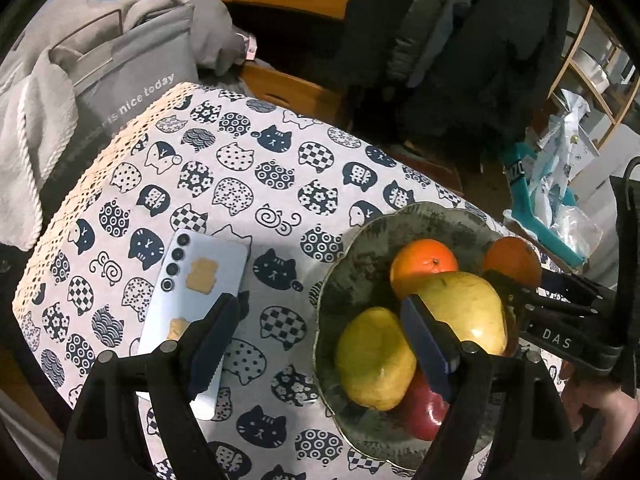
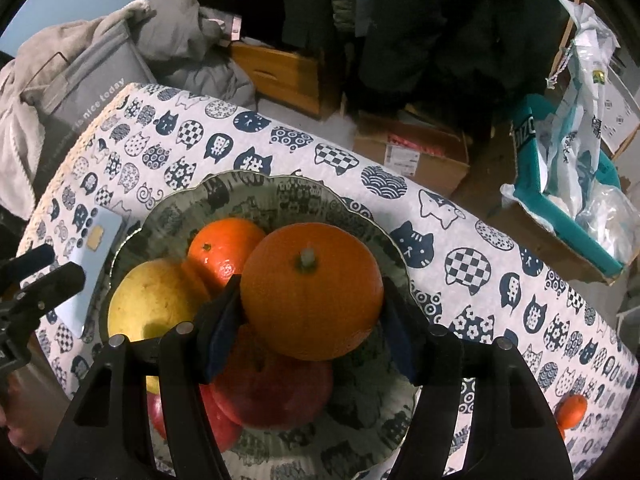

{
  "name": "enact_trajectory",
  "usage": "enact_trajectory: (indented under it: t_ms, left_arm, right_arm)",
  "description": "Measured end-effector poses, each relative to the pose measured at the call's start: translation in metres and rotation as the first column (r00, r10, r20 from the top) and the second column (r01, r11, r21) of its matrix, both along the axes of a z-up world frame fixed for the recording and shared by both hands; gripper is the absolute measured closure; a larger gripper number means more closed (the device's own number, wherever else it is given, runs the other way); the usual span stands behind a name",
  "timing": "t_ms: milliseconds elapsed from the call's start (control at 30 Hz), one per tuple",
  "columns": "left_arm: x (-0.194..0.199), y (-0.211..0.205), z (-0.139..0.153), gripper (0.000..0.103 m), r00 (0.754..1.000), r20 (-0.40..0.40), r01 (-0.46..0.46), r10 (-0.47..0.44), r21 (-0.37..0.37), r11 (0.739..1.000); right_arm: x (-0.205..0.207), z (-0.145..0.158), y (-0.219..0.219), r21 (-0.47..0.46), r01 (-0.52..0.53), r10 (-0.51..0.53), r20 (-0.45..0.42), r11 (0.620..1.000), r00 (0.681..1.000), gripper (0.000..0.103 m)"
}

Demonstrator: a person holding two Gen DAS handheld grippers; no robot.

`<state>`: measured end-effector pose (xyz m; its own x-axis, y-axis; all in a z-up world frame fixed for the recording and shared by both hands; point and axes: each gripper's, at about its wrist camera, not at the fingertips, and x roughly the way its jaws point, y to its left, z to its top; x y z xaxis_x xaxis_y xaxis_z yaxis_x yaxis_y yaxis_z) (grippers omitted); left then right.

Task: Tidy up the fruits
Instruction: 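Lower the orange into the bowl and open the right tool while the left tool releases the mango, then lift both open tools away from the bowl toward the two tangerines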

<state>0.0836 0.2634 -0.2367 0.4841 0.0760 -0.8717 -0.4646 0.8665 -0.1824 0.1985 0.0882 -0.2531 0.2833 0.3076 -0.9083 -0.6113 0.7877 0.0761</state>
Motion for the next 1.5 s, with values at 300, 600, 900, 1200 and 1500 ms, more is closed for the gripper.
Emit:
enact_trajectory:
  t_ms: [300,600,900,1200,1500]
  left_arm:
    - [0.001,0.001,0.003,0.019,1.0,0.001,0.004,-0.004,0.016,1.0]
    - [0.0,-0.007,0.017,0.019,1.0,0.028,0.014,-0.015,0.035,0.999]
    - [-0.003,-0.028,0.044,0.019,0.996,0.068,0.051,-0.057,0.081,0.995]
    - [-0.007,-0.054,0.074,0.019,0.987,0.121,0.093,-0.107,0.117,0.989]
    - [-0.013,-0.079,0.1,0.019,0.974,0.165,0.13,-0.154,0.147,0.981]
  right_arm:
    - [-0.002,0.002,0.007,0.001,-0.01,0.01,0.01,1.0,1.0,0.036]
    - [-0.004,0.032,-0.004,0.021,0.03,-0.031,0.079,0.999,0.996,0.036]
    - [-0.011,0.067,-0.026,0.041,0.058,-0.063,0.141,0.997,0.988,0.036]
    - [-0.022,0.104,-0.06,0.067,0.094,-0.106,0.201,0.993,0.974,0.036]
    - [-0.038,0.134,-0.097,0.087,0.123,-0.142,0.256,0.989,0.956,0.036]
